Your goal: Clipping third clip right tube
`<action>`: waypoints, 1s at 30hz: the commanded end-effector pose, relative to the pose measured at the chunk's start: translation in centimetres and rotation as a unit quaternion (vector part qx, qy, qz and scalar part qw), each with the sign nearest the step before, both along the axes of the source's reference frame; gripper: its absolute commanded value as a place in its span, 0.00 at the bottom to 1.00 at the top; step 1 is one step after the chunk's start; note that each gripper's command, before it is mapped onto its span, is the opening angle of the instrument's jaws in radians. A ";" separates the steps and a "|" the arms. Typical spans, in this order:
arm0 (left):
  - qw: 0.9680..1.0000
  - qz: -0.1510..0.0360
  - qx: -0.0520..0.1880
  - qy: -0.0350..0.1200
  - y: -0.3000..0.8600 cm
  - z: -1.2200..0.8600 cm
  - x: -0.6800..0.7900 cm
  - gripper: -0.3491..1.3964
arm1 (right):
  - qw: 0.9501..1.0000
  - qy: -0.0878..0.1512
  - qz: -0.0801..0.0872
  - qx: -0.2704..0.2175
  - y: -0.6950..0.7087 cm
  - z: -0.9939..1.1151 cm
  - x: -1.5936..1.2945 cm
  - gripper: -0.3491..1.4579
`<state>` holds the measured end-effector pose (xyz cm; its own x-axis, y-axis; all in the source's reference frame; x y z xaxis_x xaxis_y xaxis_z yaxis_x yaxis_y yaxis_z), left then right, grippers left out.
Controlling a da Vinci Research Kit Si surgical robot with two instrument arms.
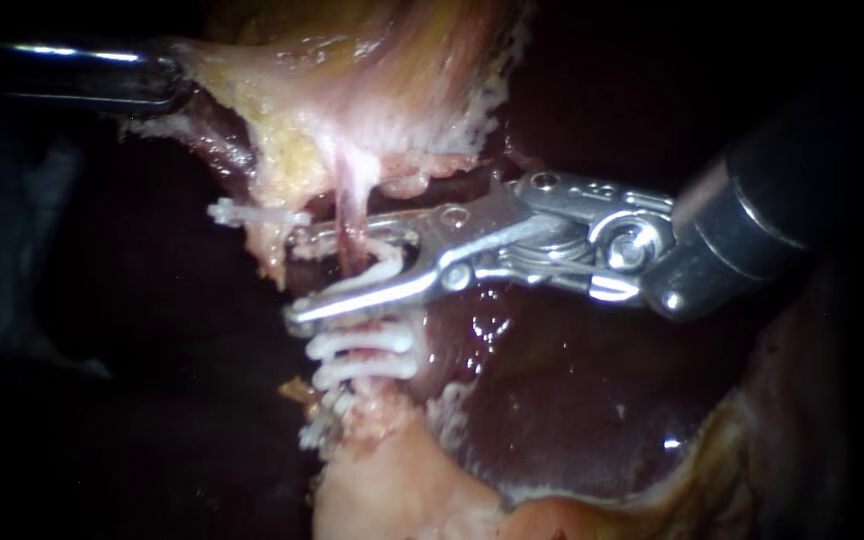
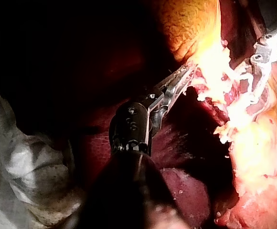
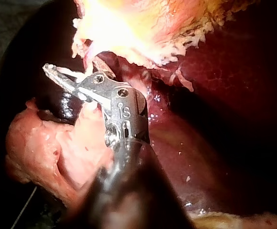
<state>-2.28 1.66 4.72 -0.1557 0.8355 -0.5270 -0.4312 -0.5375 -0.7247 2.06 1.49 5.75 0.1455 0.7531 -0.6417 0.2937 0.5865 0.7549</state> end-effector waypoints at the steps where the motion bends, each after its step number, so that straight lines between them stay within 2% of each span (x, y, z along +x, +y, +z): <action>1: 1.000 0.000 0.000 0.000 0.00 0.00 0.00 0.00 | 1.000 0.009 -0.002 0.003 0.00 -0.06 0.01 0.45; 3: 1.000 0.000 0.000 0.000 0.00 0.01 0.00 0.00 | 1.000 0.020 -0.007 0.011 -0.02 -0.12 0.02 0.44; 6: 1.000 0.000 0.000 0.000 0.00 0.01 0.00 0.00 | 1.000 0.022 -0.006 0.015 -0.03 -0.18 0.05 0.44; 16: 1.000 0.000 -0.001 0.000 -0.01 0.02 -0.01 0.00 | 0.999 0.007 0.000 0.048 0.02 -0.10 0.04 0.38; 26: 1.000 0.000 -0.001 0.000 -0.01 0.04 -0.02 0.00 | 0.997 -0.002 0.004 0.071 0.05 -0.06 0.00 0.25; 30: 1.000 -0.001 -0.001 0.001 -0.02 0.05 -0.03 0.00 | 0.995 -0.011 0.003 0.102 0.05 -0.05 -0.02 0.15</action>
<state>-2.31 1.64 4.77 -0.1553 0.8341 -0.5293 -0.4326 -0.5391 -0.7227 2.04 1.54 5.71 0.1554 0.8800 -0.4488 0.2678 0.3998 0.8766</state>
